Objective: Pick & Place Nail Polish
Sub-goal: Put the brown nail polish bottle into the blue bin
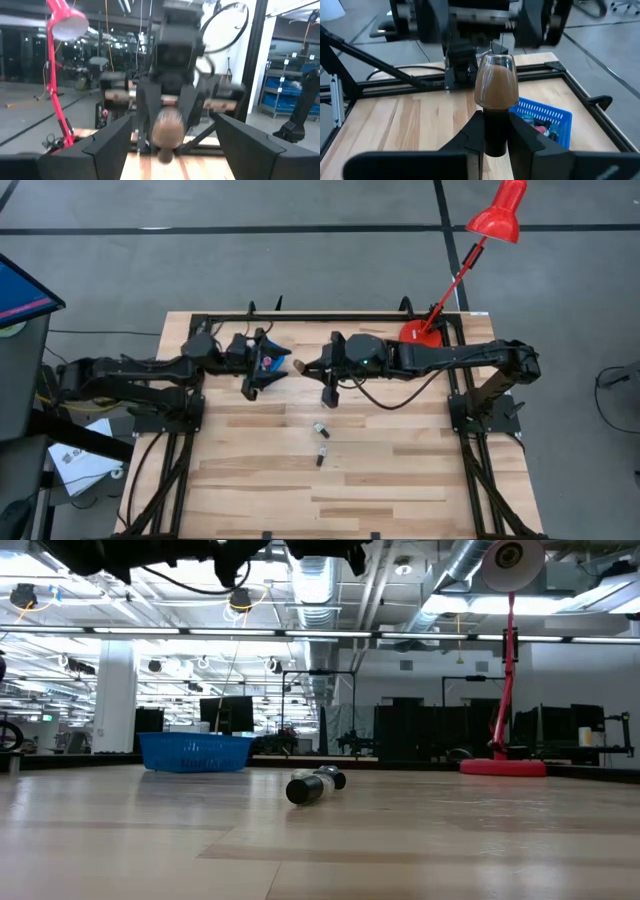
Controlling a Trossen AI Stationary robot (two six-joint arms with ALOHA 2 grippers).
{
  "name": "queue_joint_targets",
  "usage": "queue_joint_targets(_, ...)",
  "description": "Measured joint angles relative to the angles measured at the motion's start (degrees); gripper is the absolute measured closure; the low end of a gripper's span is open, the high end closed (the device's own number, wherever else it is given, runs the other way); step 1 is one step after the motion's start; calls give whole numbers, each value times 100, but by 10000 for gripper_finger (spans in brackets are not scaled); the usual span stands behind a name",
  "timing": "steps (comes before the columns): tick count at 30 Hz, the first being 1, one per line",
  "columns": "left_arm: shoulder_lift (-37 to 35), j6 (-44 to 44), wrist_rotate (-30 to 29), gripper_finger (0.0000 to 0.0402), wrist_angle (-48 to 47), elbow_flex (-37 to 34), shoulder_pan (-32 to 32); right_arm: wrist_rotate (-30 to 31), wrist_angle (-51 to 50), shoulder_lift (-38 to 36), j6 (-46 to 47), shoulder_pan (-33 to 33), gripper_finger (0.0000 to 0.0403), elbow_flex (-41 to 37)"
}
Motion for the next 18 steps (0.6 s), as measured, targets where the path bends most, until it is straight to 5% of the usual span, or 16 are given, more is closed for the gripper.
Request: queue_joint_targets(18, 728, -111, 48, 91, 857, 1, 2, -2, 268, 0, -39, -7, 357, 0)
